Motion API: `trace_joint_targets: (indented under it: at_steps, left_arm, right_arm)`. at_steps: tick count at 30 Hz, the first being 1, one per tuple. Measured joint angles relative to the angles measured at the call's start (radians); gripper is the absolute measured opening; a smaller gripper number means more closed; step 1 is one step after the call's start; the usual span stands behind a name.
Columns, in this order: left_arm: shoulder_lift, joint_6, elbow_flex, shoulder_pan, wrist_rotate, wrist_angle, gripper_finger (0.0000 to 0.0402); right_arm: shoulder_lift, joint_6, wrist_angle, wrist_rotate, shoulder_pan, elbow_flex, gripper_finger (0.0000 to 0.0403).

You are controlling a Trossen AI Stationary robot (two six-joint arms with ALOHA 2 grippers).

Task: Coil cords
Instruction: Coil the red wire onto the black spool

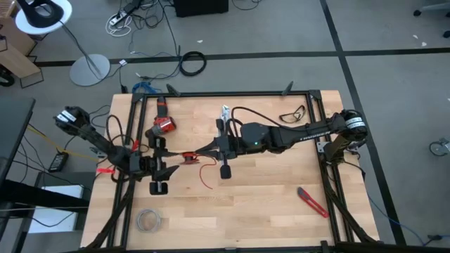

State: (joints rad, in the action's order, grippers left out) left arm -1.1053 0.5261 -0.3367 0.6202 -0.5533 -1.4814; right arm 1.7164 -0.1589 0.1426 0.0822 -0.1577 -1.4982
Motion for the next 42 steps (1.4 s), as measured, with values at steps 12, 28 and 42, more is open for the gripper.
trace_joint_targets:
  at_steps: [12, 28, 42]
  left_arm:
    - [0.002, -0.003, -0.226, 0.112, -0.534, 0.511, 0.0193]
    - [-0.095, -0.694, -0.852, 0.068, -0.523, 1.987, 0.0192]
    - [-0.354, -0.902, -1.179, -0.057, -0.337, 2.577, 0.0165]
  right_arm:
    - [0.000, 0.055, -0.222, 0.046, 0.039, 0.000, 0.0000]
    - [0.000, 0.078, -0.295, 0.027, 0.074, 0.000, 0.0000]
    - [0.000, 0.090, -0.329, 0.065, 0.081, 0.000, 0.0000]
